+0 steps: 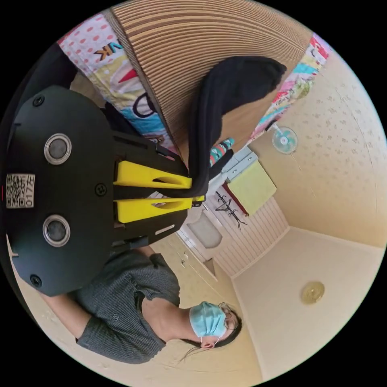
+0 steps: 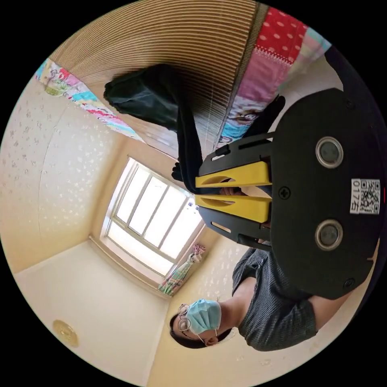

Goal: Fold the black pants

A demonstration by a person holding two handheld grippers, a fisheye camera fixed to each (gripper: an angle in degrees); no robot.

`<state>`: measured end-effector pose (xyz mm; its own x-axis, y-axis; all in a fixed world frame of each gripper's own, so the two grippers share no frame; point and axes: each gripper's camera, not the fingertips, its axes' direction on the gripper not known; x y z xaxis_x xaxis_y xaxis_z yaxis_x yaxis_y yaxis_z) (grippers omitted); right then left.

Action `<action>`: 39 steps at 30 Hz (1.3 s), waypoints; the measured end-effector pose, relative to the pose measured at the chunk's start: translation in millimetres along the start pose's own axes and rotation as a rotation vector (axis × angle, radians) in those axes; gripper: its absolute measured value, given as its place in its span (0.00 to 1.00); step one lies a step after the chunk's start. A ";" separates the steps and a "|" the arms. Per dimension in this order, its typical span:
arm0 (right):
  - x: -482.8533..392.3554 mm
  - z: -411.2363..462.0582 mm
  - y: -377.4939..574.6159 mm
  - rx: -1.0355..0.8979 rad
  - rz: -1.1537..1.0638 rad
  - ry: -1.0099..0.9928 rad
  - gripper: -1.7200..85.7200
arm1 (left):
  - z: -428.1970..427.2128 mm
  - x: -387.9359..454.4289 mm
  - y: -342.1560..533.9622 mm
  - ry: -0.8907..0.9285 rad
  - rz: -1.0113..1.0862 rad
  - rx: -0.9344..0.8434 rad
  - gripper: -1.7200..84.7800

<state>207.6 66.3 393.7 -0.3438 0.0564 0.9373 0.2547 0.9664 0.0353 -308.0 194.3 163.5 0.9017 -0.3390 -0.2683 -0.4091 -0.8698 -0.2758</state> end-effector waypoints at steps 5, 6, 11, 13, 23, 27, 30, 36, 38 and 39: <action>-138.8 1.2 -56.6 -0.007 -0.405 0.015 0.05 | -10.0 170.6 -89.0 0.004 0.382 0.143 0.07; -170.7 1.8 -66.0 0.008 -0.497 0.001 0.05 | -11.0 189.3 -97.3 0.013 0.423 0.163 0.07; -255.7 5.6 -100.8 0.113 -0.676 0.003 0.05 | -7.0 306.4 -162.1 0.022 0.601 0.348 0.07; -269.6 8.6 -111.3 0.138 -0.674 0.055 0.04 | -1.0 322.0 -178.7 0.005 0.616 0.379 0.07; -115.8 66.7 -220.2 0.036 -0.254 0.521 0.04 | 55.9 169.1 -281.6 -0.522 0.309 0.351 0.07; -63.1 77.8 -237.2 0.017 -0.180 0.497 0.04 | 67.3 129.0 -304.2 -0.606 0.256 0.269 0.07; -35.1 90.1 -188.4 -0.059 -0.278 0.577 0.04 | 74.4 95.4 -280.0 -0.572 0.231 0.166 0.07; 72.7 92.0 4.2 -0.288 -0.047 0.489 0.05 | 91.6 -20.2 -111.5 -0.404 -0.058 -0.135 0.07; 96.7 90.3 66.9 -0.325 0.076 0.513 0.05 | 93.9 -49.4 -29.4 -0.428 -0.237 -0.201 0.08; 109.2 84.7 100.9 -0.309 0.169 0.545 0.05 | 92.5 -54.3 -12.0 -0.449 -0.280 -0.207 0.08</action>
<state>119.1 191.2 470.2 0.2109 -0.0122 0.9774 0.5417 0.8338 -0.1065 -365.0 256.3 96.0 0.8055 0.0611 -0.5894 -0.0860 -0.9721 -0.2184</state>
